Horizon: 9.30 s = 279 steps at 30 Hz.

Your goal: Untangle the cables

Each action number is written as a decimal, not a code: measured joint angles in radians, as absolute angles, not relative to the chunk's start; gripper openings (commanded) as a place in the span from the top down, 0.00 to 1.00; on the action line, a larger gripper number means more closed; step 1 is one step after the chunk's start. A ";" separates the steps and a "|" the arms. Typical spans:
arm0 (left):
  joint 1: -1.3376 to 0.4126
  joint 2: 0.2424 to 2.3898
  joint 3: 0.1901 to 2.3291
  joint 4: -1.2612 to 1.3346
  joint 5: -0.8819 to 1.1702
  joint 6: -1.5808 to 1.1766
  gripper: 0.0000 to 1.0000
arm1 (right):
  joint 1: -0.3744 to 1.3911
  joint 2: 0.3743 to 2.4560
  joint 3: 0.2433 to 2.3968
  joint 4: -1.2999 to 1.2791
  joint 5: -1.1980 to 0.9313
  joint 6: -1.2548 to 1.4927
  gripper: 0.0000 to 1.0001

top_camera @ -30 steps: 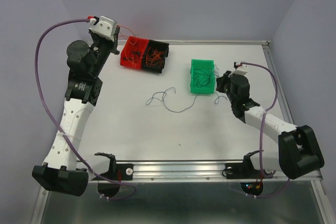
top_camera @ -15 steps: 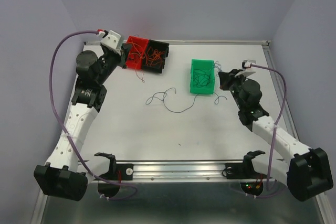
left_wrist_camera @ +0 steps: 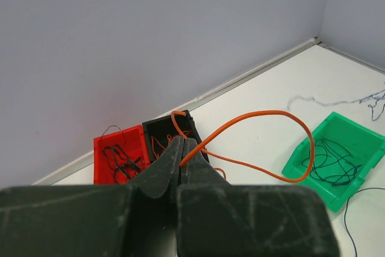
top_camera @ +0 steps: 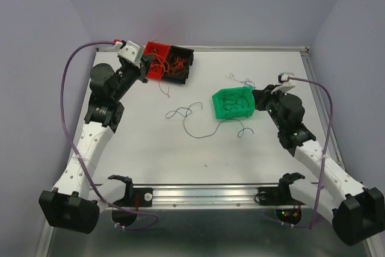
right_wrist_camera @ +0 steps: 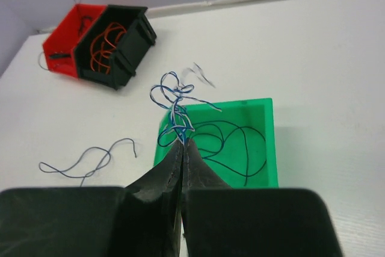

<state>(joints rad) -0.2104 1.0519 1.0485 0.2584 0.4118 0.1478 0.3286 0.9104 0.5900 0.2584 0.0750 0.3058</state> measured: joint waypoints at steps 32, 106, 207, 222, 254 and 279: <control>-0.217 1.049 1.038 0.266 0.416 0.152 1.00 | 0.329 0.649 0.592 -0.037 -0.134 0.312 0.99; -0.236 1.947 1.524 0.527 0.361 0.241 1.00 | 0.414 1.555 1.156 -0.265 0.204 0.173 0.56; -0.325 1.214 0.831 0.378 0.050 0.314 0.01 | 0.870 2.091 1.408 -0.030 0.367 0.342 0.19; -0.325 1.214 0.808 0.401 0.139 0.321 0.01 | 0.870 1.979 1.349 -0.115 0.382 0.348 0.99; -0.471 1.184 0.513 0.683 0.697 0.406 0.01 | 0.870 1.371 0.958 0.353 0.496 0.392 1.00; -0.546 1.429 0.701 0.582 0.489 0.466 1.00 | 0.870 1.232 0.815 0.006 0.409 0.338 0.93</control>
<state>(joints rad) -0.5461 1.4288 0.7006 0.5819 0.4892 0.4660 0.8700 1.2320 0.8146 0.0063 0.4091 0.3382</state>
